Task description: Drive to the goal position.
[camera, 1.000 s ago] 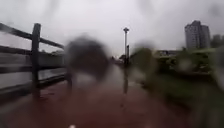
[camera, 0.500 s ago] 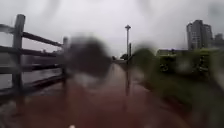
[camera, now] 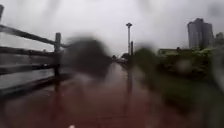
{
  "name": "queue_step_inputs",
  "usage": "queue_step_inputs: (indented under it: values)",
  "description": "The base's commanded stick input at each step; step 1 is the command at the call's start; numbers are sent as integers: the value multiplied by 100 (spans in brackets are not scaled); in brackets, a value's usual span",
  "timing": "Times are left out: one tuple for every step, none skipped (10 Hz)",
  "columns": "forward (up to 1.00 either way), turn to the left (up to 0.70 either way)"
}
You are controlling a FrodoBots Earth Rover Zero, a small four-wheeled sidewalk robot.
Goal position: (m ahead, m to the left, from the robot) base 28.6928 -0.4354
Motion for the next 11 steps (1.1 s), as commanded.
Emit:
queue_step_inputs:
  values:
    - [0,0]
    - [0,0]
    - [0,0]
    - [0,0]
    - [0,0]
    - [0,0]
    - [0,0]
    - [0,0]
    - [34,0]
    - [100,0]
    - [100,0]
